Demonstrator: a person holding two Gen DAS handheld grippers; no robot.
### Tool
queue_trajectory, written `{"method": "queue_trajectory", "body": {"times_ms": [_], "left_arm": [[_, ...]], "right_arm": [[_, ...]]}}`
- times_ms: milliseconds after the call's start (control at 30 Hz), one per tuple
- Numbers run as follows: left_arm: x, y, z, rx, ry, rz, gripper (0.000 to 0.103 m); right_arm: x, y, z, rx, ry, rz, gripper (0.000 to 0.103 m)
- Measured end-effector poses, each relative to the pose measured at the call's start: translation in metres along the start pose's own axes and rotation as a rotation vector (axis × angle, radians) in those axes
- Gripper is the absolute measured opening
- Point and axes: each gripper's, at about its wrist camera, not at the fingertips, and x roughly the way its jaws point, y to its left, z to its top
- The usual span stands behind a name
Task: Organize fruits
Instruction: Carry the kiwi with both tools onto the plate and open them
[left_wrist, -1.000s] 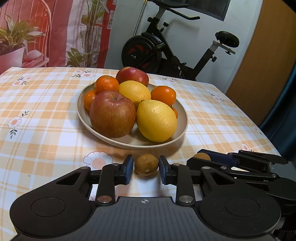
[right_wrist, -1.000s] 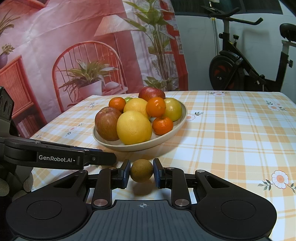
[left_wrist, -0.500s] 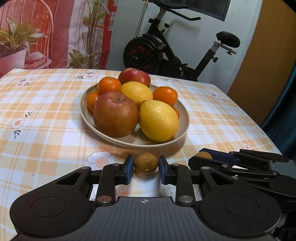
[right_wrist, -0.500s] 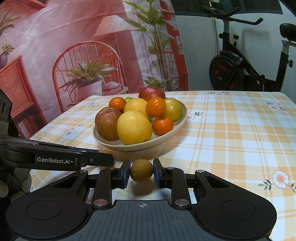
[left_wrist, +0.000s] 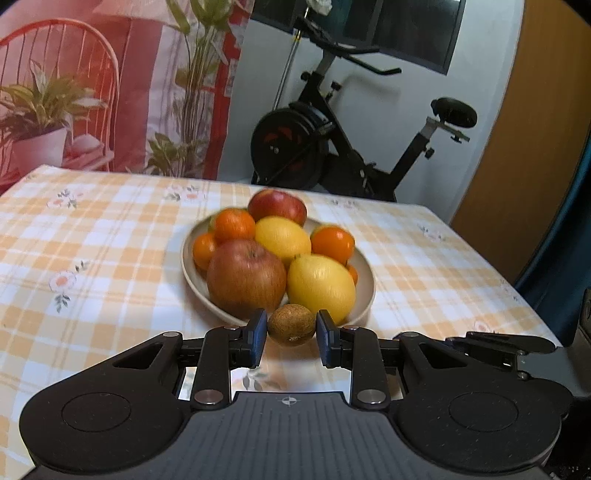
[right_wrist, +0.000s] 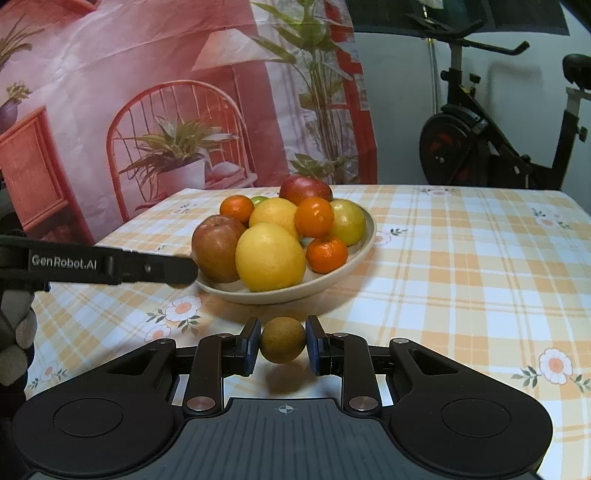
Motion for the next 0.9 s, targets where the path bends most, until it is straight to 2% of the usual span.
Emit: {"method": "queue_trajectory", "body": {"times_ms": [267, 533, 900], "left_arm": [[0.000, 0.007, 0.028, 0.013, -0.061, 0.010, 0.030], [0.013, 0.015, 0.053, 0.025, -0.061, 0.000, 0.030], [0.035, 0.026, 0.062, -0.007, -0.019, -0.034, 0.030]], "right_arm": [[-0.008, 0.005, 0.036, -0.068, -0.065, 0.014, 0.024], [0.022, 0.019, 0.075, -0.196, -0.076, 0.013, 0.024], [0.065, 0.043, 0.081, -0.290, -0.037, 0.046, 0.024]]}}
